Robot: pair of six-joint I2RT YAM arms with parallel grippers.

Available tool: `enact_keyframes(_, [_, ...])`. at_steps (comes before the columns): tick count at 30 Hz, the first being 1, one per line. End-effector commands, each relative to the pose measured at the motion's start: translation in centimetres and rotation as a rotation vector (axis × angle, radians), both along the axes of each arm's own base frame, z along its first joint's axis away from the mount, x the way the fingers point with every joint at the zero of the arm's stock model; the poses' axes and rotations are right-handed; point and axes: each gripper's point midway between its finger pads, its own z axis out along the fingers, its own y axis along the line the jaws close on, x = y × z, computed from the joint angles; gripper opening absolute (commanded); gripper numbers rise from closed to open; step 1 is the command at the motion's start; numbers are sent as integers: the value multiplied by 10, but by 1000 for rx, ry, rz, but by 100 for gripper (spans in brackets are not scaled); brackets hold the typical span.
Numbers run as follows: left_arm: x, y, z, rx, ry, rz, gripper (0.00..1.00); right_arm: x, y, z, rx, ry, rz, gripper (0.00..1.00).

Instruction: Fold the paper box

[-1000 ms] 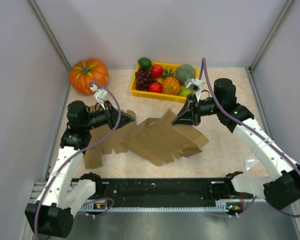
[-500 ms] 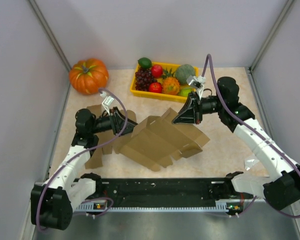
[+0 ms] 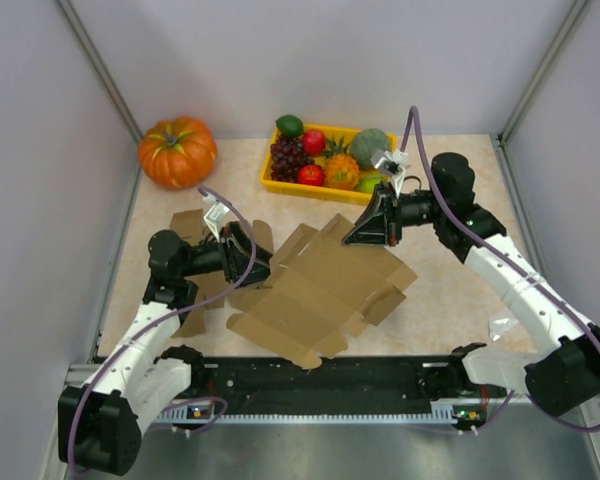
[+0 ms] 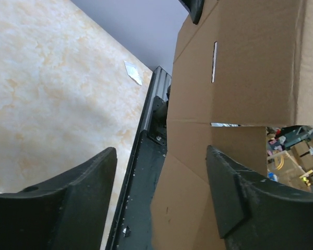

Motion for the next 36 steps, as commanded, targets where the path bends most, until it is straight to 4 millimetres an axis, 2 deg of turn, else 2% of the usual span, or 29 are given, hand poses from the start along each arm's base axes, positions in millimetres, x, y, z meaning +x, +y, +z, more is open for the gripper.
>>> enact_keyframes(1, [-14,1,8,-9,-54,-43,78,8,-1,3,16,-40,-23,0])
enact_keyframes(3, [-11,1,7,0,-13,-11,83,7,-1,1,11,-33,-24,0])
enact_keyframes(9, [4,3,13,5,28,55,83,5,-2,1,11,-37,-25,0])
enact_keyframes(12, [-1,3,19,-20,19,21,83,6,-2,2,10,-40,-28,0])
enact_keyframes(17, [-11,3,20,-15,5,-26,86,6,-2,1,6,-38,-31,0])
enact_keyframes(19, [-9,2,17,-4,-2,-17,84,6,-2,1,7,-38,-29,0])
enact_keyframes(22, [-3,0,8,24,10,5,79,4,-2,4,13,-45,-24,0])
enact_keyframes(26, [7,-1,3,32,15,26,53,3,-3,5,14,-47,-28,0])
enact_keyframes(30, [10,-2,10,24,-11,80,48,7,-2,1,8,-33,-36,0])
enact_keyframes(32, [8,-1,14,22,-29,114,63,10,-1,-1,3,-27,-50,0])
enact_keyframes(33, [11,0,16,19,-38,156,81,11,-1,-4,-1,-24,-57,0])
enact_keyframes(34, [11,0,15,21,-40,173,84,12,-1,-5,-4,-19,-68,0])
enact_keyframes(36, [6,-3,15,12,-54,181,84,21,-2,-7,-23,-16,-128,0])
